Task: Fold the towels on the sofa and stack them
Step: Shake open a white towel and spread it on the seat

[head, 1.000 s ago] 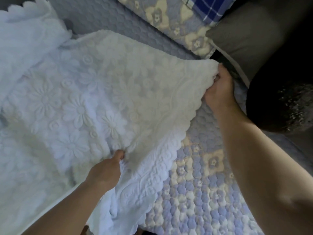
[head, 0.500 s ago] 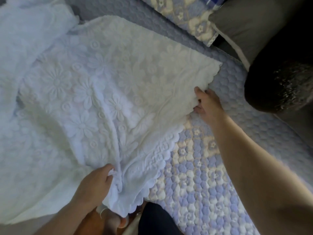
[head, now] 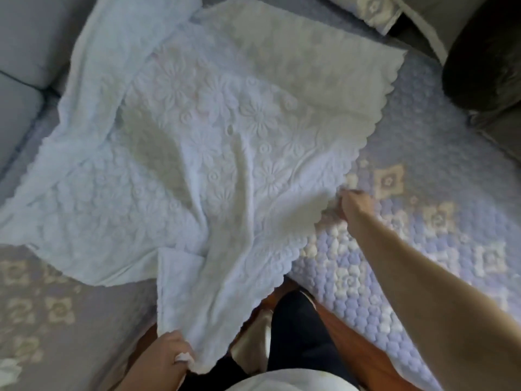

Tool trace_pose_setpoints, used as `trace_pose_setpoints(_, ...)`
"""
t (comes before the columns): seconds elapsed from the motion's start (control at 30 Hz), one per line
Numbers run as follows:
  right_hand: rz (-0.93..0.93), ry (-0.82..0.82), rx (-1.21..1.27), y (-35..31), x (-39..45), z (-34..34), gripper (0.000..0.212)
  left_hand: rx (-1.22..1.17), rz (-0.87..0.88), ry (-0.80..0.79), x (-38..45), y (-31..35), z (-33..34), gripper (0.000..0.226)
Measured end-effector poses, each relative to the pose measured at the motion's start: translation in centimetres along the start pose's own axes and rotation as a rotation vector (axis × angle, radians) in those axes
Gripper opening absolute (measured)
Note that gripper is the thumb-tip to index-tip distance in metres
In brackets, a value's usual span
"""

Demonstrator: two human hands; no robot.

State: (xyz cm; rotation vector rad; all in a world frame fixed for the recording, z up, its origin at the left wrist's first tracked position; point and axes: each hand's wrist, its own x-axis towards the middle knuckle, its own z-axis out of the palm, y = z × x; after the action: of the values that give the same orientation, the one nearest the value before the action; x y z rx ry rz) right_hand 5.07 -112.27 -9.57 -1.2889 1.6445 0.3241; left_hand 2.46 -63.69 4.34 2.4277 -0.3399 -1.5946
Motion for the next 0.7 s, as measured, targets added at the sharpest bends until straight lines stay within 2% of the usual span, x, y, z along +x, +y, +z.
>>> trace_pose_setpoints(0.1,0.186,-0.138,0.061,8.7,-7.7,1.8,0.041,0.026,0.096,-0.053,-2.1,-0.8,0.2,0.041)
trace_pose_setpoints(0.17,0.295,-0.276,0.179,12.9,-12.5,3.0,0.041,0.002,0.169,0.006,-2.9,-2.0,0.7,0.049)
trace_pose_setpoints(0.3,0.399,-0.552,0.363,18.9,-23.6,4.8,0.071,0.037,0.427,0.080,-6.1,-0.2,0.6,0.021)
trace_pose_setpoints(0.37,0.385,-0.678,0.391,21.1,-28.9,5.2,0.066,0.030,0.526,0.079,-7.9,1.0,1.2,0.018)
trace_pose_setpoints(0.43,0.369,-0.691,0.426,22.5,-33.4,5.6,0.050,0.048,0.577,0.077,-9.5,1.7,1.7,0.020)
trace_pose_setpoints(0.53,0.373,-0.582,0.449,23.3,-37.5,5.6,0.029,0.146,0.626,0.072,-11.6,3.5,2.7,0.022)
trace_pose_setpoints(0.63,0.399,-0.466,0.528,23.6,-39.7,3.6,0.028,0.214,0.663,0.007,-13.6,5.0,3.9,0.022)
trace_pose_setpoints(0.7,0.433,-0.513,0.601,23.8,-41.2,2.3,0.027,0.197,0.662,-0.040,-13.9,5.7,4.3,0.027)
